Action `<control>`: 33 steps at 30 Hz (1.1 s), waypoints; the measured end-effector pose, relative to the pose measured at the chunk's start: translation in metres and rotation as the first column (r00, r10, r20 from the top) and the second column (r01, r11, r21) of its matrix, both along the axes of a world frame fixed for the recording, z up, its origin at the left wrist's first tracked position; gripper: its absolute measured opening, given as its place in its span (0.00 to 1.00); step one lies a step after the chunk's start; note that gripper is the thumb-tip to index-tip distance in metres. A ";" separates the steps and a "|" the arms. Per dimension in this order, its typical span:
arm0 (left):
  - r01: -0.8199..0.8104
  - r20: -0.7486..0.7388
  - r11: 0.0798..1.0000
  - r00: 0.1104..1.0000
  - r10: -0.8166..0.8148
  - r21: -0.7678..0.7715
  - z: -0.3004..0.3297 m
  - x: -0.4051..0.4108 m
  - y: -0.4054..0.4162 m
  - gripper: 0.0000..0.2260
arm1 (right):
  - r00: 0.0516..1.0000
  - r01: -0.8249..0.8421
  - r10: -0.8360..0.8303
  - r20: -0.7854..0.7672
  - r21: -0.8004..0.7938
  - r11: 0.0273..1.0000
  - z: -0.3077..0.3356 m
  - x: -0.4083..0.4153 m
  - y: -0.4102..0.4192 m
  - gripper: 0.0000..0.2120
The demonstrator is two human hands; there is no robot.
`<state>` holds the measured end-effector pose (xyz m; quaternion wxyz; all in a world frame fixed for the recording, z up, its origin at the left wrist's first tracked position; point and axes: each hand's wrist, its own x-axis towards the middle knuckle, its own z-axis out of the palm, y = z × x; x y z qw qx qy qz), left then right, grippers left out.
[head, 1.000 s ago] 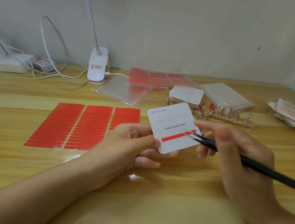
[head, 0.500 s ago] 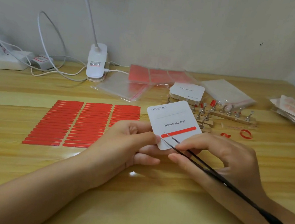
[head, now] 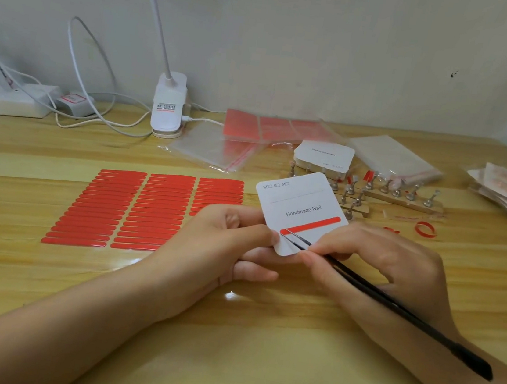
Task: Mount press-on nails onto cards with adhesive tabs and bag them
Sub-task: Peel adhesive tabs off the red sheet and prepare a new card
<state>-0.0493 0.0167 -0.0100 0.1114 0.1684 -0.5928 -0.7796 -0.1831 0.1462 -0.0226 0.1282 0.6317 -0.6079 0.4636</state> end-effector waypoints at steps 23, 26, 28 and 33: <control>0.012 -0.016 1.000 1.000 -0.012 -0.010 0.001 0.000 0.001 0.13 | 0.983 0.003 -0.006 0.185 0.020 1.000 0.001 0.004 0.001 0.03; 0.007 -0.007 1.000 1.000 -0.007 -0.012 0.001 0.000 0.001 0.13 | 0.988 -0.026 0.020 0.153 0.033 0.999 0.002 0.005 0.003 0.07; -0.001 0.001 1.000 1.000 0.001 -0.015 0.001 0.000 0.001 0.13 | 0.996 -0.027 0.024 0.089 0.032 0.999 0.002 0.005 0.003 0.07; -0.009 0.005 1.000 1.000 0.009 -0.022 0.001 -0.001 0.001 0.13 | 1.000 -0.009 0.009 -0.005 0.020 1.000 0.000 0.003 0.000 0.08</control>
